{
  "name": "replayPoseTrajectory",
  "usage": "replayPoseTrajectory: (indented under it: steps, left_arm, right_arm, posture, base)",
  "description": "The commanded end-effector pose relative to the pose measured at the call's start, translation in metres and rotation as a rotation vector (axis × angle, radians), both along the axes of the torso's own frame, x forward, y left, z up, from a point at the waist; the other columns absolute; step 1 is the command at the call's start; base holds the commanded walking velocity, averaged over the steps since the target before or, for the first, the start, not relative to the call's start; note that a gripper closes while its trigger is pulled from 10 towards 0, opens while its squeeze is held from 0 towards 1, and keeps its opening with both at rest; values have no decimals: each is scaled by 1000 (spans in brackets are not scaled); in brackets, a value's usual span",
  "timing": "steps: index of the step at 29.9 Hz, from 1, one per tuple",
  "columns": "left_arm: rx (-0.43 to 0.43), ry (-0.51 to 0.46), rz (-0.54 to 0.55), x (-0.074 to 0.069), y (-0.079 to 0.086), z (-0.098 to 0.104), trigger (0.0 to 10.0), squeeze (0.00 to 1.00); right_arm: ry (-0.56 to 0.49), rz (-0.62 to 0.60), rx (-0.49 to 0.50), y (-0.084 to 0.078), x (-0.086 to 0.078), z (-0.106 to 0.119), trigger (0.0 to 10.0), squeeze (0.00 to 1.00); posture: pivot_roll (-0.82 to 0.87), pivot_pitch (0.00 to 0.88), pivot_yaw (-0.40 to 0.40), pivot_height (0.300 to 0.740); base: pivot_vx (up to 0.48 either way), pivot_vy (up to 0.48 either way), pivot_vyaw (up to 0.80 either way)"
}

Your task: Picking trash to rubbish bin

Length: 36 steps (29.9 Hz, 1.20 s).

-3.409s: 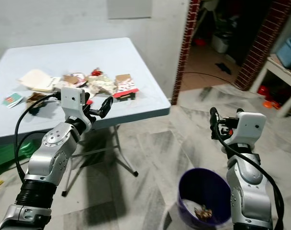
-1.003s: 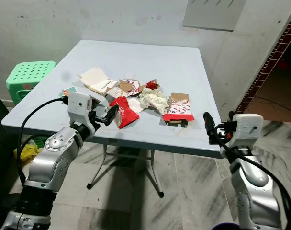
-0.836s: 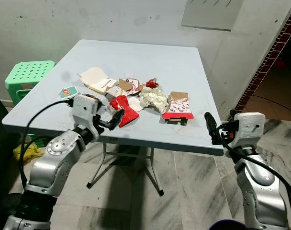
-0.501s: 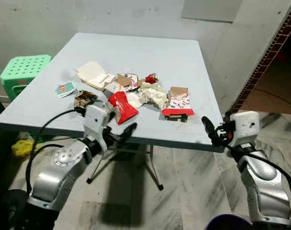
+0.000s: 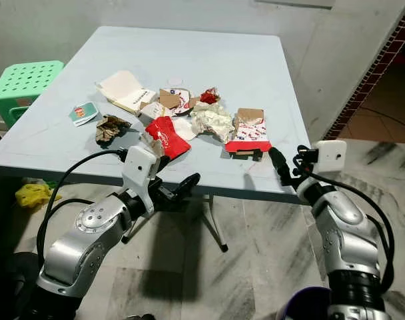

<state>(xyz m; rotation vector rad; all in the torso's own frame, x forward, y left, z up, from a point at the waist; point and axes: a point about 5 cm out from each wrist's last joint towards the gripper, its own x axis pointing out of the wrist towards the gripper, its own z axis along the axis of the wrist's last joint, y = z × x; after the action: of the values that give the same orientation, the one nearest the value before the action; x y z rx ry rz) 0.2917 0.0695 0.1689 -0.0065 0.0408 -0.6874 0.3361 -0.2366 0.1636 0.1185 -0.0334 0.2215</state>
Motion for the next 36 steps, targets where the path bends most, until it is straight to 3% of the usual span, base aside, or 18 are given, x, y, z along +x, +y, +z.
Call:
replayPoseTrajectory:
  steps: [1,4,6,10,21,29,34,35,36]
  left_arm:
    - [6,-23,-18,0,-2,8,10000,0]
    - [6,-23,-18,1,-2,9,10000,0]
    - [3,-31,-24,1,-3,13,10000,0]
    - [-5,-37,-39,0,-6,16,10000,0]
    - [-23,-46,-60,-2,-11,23,10000,0]
    - [-25,-37,-112,-8,-19,23,10000,0]
    - [-32,-32,-121,-9,-22,24,10000,0]
    - [-32,-32,-121,-8,-22,24,10000,0]
    - [-32,-32,-121,-8,-21,25,10000,0]
  right_arm:
    - [-5,6,81,4,9,1,10000,0]
    - [-6,9,90,5,11,1,10000,0]
    - [9,20,165,12,19,0,10000,0]
    - [28,22,214,16,26,-1,10000,0]
    - [120,63,289,27,39,-1,10000,0]
    - [128,63,291,32,44,-2,10000,0]
    - [125,59,365,34,48,0,10000,0]
    - [83,67,381,34,48,3,0,0]
    - [69,72,381,34,48,5,0,0]
  posture:
    - [-25,204,-20,740]
    - [-25,204,-20,740]
    - [-20,205,-15,740]
    - [-16,207,-14,740]
    - [-13,219,-19,740]
    - [-18,231,-12,740]
    - [-20,233,-9,740]
    - [-19,232,-8,740]
    - [-19,232,-8,740]
  base:
    - [0,0,0]
    - [0,0,0]
    - [0,0,0]
    - [0,0,0]
    - [0,0,0]
    - [0,0,0]
    - [0,0,0]
    - [0,0,0]
    - [0,0,0]
